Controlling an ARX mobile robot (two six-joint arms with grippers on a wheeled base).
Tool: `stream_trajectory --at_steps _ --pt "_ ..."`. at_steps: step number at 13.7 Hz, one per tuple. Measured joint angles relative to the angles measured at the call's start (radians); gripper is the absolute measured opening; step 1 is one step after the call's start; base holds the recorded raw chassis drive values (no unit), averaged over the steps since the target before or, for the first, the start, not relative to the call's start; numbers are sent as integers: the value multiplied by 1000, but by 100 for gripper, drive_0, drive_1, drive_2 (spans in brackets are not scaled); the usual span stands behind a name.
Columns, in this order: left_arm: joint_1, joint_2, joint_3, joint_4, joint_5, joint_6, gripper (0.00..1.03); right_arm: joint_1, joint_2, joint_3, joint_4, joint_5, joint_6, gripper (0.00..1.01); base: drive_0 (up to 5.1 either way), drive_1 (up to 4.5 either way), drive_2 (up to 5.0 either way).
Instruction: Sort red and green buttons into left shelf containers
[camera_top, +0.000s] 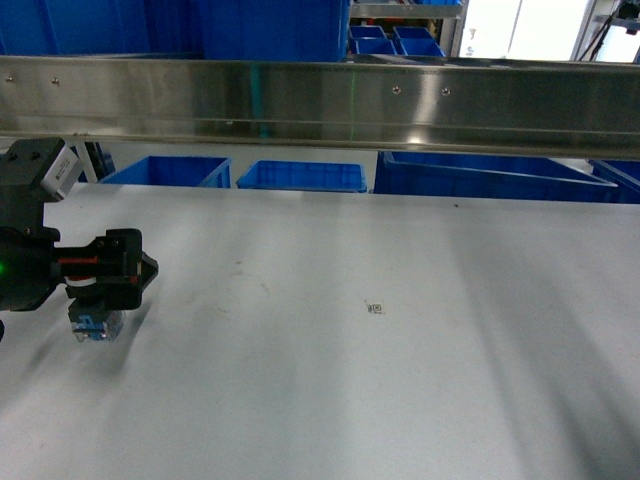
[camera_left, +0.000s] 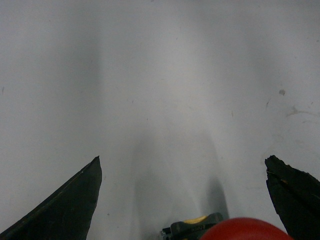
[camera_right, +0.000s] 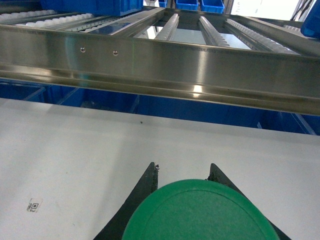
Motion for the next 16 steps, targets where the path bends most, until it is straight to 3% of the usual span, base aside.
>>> stream_trajectory --at_steps 1,4,6,8,11,14,16 --pt "0 11 0 -1 -1 0 95 0 0 0 0 0 0 25 0 0 0" --pt "6 27 0 1 -2 7 51 0 0 0 0 0 0 25 0 0 0" --pt "7 27 -1 10 -8 9 30 0 0 0 0 0 0 25 0 0 0" --pt "8 27 -8 32 -15 16 27 0 0 0 0 0 0 25 0 0 0" --pt "78 -223 -127 68 -22 35 27 0 0 0 0 0 0 25 0 0 0" --pt "145 -542 -162 -86 32 15 27 0 0 0 0 0 0 25 0 0 0" --pt "114 -745 -186 -156 56 3 27 0 0 0 0 0 0 25 0 0 0"
